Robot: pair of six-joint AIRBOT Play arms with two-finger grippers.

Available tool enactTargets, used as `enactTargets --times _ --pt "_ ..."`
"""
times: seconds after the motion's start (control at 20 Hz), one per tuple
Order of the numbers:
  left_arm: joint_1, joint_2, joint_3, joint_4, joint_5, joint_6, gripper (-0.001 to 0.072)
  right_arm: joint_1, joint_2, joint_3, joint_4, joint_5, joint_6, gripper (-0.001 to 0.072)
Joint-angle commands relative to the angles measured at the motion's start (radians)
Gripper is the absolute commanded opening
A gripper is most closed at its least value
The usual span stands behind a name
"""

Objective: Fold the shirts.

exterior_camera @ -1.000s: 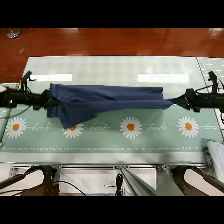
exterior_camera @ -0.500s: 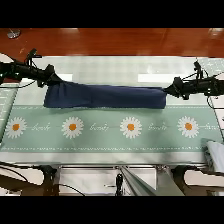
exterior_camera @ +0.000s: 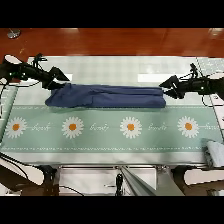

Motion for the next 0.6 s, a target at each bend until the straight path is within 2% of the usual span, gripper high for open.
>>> enactTargets --times 0.0,0.1,0.2,0.3,0.4,0.55 --pt "0.060 0.032 0.070 0.209 -0.079 -0.095 0.0702 -0.059 -0.013 0.061 -0.064 0.098 -0.011 0.0622" --pt "0.126 0.117 0.072 0.380 -0.074 -0.124 0.0703 -0.124 -0.013 0.092 -0.145 0.171 0.013 0.0622" --pt "0.187 0.223 0.039 0.426 0.013 -0.087 0.0702 -0.167 -0.015 0.087 -0.235 0.201 0.049 0.0622" --pt "0.209 0.379 -0.082 0.414 0.195 -0.074 0.0702 -0.162 -0.025 0.068 -0.266 0.195 0.056 0.0622" --pt "0.199 0.549 -0.258 0.333 0.360 -0.049 0.0702 -0.136 -0.067 0.068 -0.219 0.197 0.051 0.0622" --pt "0.129 0.717 -0.473 0.211 0.399 0.042 0.0702 -0.067 -0.122 0.068 -0.142 0.150 0.028 0.0621"
